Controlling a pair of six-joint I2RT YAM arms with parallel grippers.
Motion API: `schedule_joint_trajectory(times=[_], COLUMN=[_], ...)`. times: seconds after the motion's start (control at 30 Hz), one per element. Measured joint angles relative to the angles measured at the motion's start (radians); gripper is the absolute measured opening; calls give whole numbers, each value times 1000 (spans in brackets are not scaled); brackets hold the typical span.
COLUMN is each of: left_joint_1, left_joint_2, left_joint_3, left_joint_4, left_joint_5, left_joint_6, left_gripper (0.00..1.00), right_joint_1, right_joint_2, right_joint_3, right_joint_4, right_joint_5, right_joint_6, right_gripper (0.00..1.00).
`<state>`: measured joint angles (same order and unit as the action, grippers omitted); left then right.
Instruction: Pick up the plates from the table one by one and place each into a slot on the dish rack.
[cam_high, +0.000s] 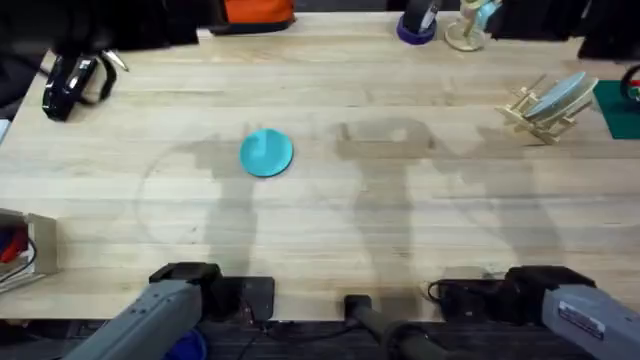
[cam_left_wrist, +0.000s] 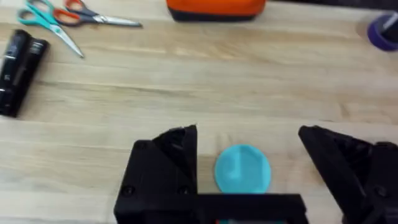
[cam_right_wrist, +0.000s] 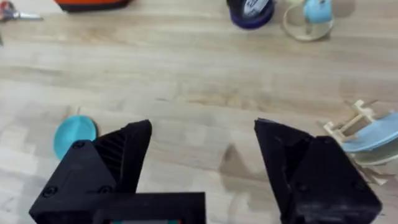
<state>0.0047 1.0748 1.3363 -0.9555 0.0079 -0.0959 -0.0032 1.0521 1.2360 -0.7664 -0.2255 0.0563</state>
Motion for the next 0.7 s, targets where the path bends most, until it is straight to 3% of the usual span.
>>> schedule_joint_trajectory(times=[0.1,0.17,0.3,0.4,0.5,0.6,0.7], left_joint_1=[20,59,199,317,405,443,446], left_joint_2=[70,98,141,180,227,271,310], left_joint_3=[92,121,132,132,132,132,132], left_joint_4=[-88,-123,-139,-141,-145,-177,-217], left_joint_5=[49,86,222,366,511,634,737], left_joint_6=[-1,-1,1,1,12,73,168], left_gripper=[991,991,990,993,993,993,993], right_joint_1=[0,0,0,0,0,0,0], right_joint_2=[64,80,84,84,84,84,84], right_joint_3=[65,79,84,84,85,85,85], right_joint_4=[-53,-62,-72,-73,-73,-73,-73], right_joint_5=[-13,-17,-24,-26,-27,-27,-27], right_joint_6=[0,0,-1,-5,-5,-5,-5], right_gripper=[995,995,995,995,995,995,995])
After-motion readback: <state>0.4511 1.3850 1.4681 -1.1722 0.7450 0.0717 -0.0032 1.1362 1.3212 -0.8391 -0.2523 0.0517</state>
